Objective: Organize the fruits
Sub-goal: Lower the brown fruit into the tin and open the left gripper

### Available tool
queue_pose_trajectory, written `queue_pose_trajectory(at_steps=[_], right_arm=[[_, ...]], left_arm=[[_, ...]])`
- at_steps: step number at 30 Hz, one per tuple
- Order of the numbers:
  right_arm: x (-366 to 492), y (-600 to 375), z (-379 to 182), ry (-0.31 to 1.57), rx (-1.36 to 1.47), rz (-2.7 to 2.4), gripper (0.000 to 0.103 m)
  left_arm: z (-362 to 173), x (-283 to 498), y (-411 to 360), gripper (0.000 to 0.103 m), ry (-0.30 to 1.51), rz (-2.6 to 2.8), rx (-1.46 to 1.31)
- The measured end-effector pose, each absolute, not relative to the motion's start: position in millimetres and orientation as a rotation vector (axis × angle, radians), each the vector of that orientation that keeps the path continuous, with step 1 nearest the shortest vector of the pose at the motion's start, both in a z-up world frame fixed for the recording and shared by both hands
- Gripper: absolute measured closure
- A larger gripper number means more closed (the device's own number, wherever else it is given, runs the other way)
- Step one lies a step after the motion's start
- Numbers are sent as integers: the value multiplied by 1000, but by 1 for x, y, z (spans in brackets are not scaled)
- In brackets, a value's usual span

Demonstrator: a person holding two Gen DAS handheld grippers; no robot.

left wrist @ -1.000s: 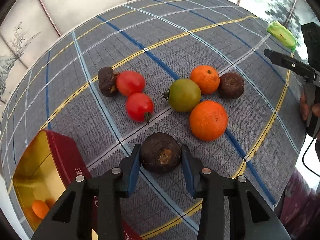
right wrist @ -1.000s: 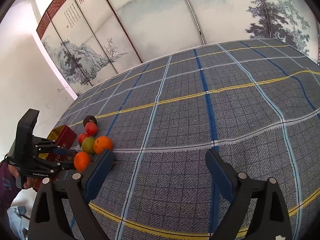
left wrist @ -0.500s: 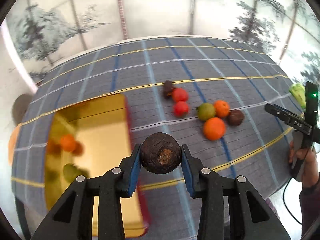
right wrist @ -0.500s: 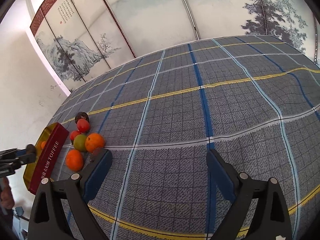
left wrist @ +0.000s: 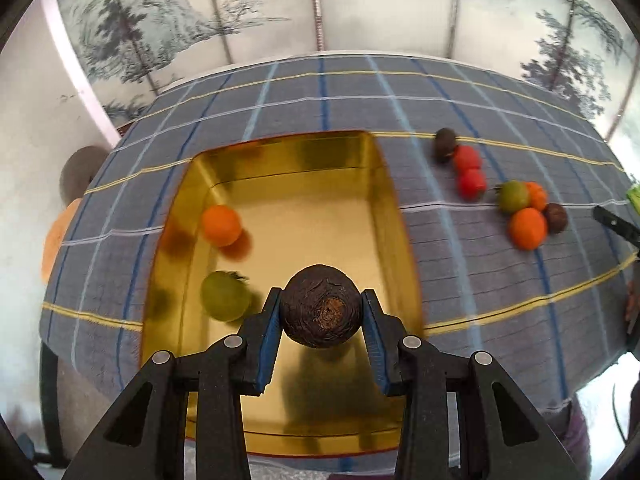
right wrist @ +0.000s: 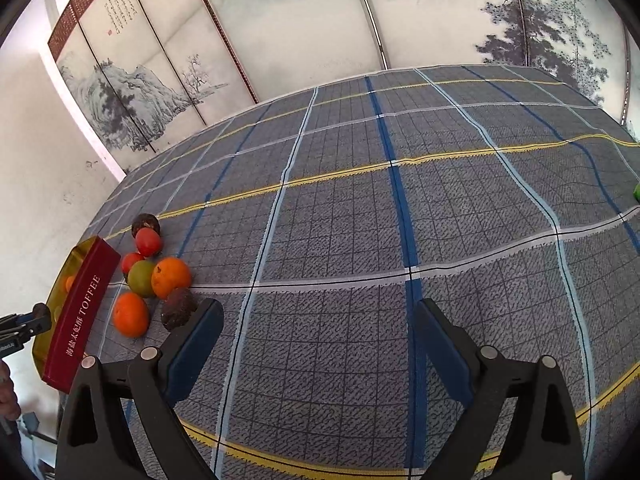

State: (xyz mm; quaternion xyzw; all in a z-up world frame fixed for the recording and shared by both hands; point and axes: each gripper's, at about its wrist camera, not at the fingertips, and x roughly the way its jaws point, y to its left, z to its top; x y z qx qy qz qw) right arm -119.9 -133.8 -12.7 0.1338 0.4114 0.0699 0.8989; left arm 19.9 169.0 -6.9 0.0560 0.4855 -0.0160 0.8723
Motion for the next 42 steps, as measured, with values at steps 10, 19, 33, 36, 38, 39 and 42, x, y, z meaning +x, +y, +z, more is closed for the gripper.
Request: queue_pose_trajectory(at_steps=[10, 19, 33, 36, 38, 39, 42], right_arm=[[-119, -131, -14, 864, 262, 141, 6], [-119, -130, -14, 866, 259, 141, 4], [-119, -129, -15, 868, 255, 141, 3], [-119, -129, -15, 868, 255, 141, 3], [-119, -129, -15, 869, 255, 141, 3], [-119, -129, -14, 869, 254, 141, 2], [-118, -128, -15, 871, 251, 142, 2]], left_arm=[[-22, 19, 183, 64, 1011, 31, 140], [-29, 22, 196, 64, 1011, 72, 137], [-32, 17, 233, 63, 1012, 119, 49], [-31, 17, 239, 63, 1009, 128, 24], [-31, 17, 243, 63, 1005, 127, 8], [-30, 18, 244, 63, 1003, 127, 3], [-28, 20, 247, 63, 1005, 130, -12]])
